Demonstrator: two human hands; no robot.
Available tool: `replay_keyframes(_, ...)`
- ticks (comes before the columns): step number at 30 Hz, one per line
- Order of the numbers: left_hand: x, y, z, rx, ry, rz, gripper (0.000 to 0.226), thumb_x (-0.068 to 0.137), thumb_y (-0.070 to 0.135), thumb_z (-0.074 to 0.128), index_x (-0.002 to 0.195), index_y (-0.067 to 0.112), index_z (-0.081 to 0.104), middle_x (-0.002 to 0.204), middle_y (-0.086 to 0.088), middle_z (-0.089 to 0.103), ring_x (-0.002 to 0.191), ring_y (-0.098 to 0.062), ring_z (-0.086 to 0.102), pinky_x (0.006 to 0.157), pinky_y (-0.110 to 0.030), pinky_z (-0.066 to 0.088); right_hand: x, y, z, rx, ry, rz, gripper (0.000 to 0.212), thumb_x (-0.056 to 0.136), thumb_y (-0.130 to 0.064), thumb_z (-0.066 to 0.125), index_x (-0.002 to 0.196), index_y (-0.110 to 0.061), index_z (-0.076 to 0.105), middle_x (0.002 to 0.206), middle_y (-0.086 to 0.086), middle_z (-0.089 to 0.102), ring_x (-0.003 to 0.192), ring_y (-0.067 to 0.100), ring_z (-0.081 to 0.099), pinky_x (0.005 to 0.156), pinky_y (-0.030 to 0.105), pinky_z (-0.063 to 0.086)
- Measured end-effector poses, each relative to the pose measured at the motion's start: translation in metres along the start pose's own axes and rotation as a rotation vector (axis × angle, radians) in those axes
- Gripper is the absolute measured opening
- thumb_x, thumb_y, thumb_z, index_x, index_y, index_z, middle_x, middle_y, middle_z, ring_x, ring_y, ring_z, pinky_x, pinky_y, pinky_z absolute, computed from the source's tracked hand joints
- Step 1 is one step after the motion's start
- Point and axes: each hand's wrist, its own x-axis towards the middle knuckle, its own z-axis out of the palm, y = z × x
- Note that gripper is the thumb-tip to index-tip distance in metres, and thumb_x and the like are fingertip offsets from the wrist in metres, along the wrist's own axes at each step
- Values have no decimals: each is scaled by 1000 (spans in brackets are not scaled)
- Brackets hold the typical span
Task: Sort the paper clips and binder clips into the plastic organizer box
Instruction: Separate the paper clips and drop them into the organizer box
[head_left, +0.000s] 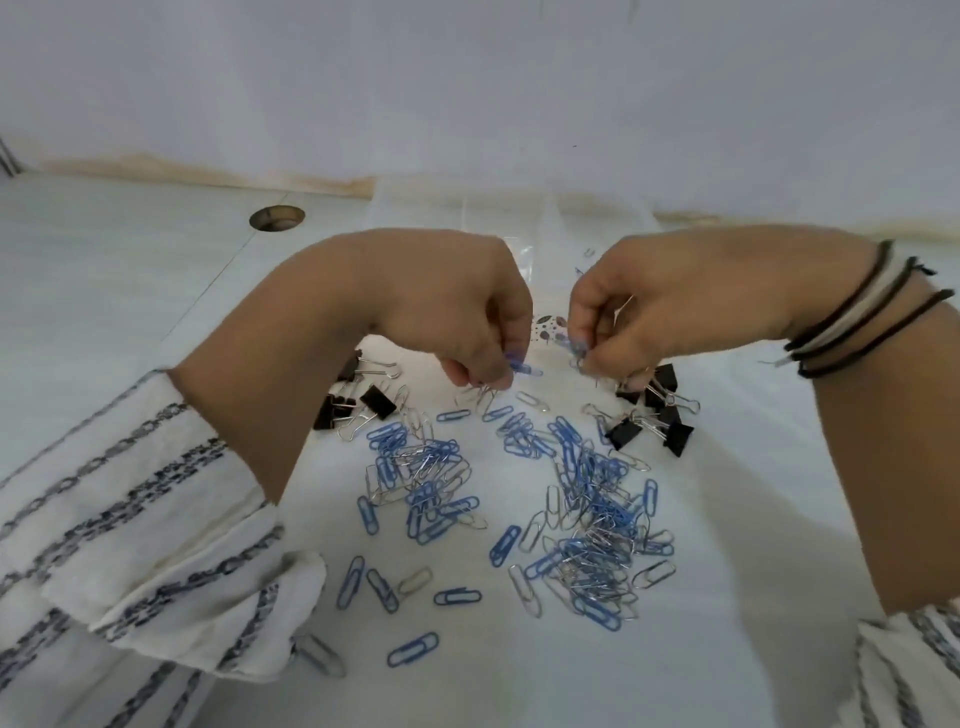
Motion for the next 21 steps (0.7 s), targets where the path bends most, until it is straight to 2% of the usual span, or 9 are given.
replay_keyframes(3,-8,7,-13,-166,160,43,9,82,14,85,88,16,79,76,-3,79,66,-11,76,65,-19,59,-16,10,-22,191,173,-27,5,85,-8,77,88,-8,72,70,3,74,61,12,71,68,27,60)
replay_keyframes(7,7,22,-11,-478,469,101,12,82,7,84,91,3,78,81,-19,78,66,-15,75,68,-24,64,-23,24,-34,349,465,28,7,87,-5,75,92,-1,72,78,12,74,59,9,70,65,19,61)
replay_keyframes(10,42,27,10,-582,860,88,11,80,12,84,88,7,78,73,-7,78,63,-14,76,73,-38,67,0,33,-26,346,629,93,8,87,-8,75,90,-3,71,80,11,75,64,13,75,79,39,65)
replay_keyframes(12,61,32,22,-554,1027,86,10,81,16,81,89,12,78,75,2,77,66,-11,75,75,-36,65,16,40,-16,245,671,132,7,85,-15,74,88,-10,71,79,6,77,71,17,77,82,45,63)
replay_keyframes(14,71,37,26,-485,1014,104,19,83,19,80,100,13,77,86,3,77,75,-7,75,80,-28,62,24,45,-9,165,673,146,9,86,-17,70,94,-16,72,87,3,77,77,18,77,81,40,62)
replay_keyframes(17,70,37,26,-305,889,118,36,88,25,78,121,14,70,110,0,75,95,-8,72,90,-24,58,25,49,-10,69,709,173,21,91,-10,60,105,-19,72,101,3,75,90,22,75,82,36,59)
replay_keyframes(19,59,37,20,-176,841,107,28,90,25,74,117,19,71,107,5,73,90,-6,70,83,-19,56,21,45,-16,53,772,182,27,88,-5,56,104,-20,73,104,3,74,92,23,74,87,36,59)
replay_keyframes(21,43,37,9,-54,736,75,10,89,24,70,99,23,75,90,9,73,80,-6,69,72,-19,56,12,35,-21,36,787,162,28,85,-4,56,99,-22,73,98,1,76,87,19,75,80,33,59)
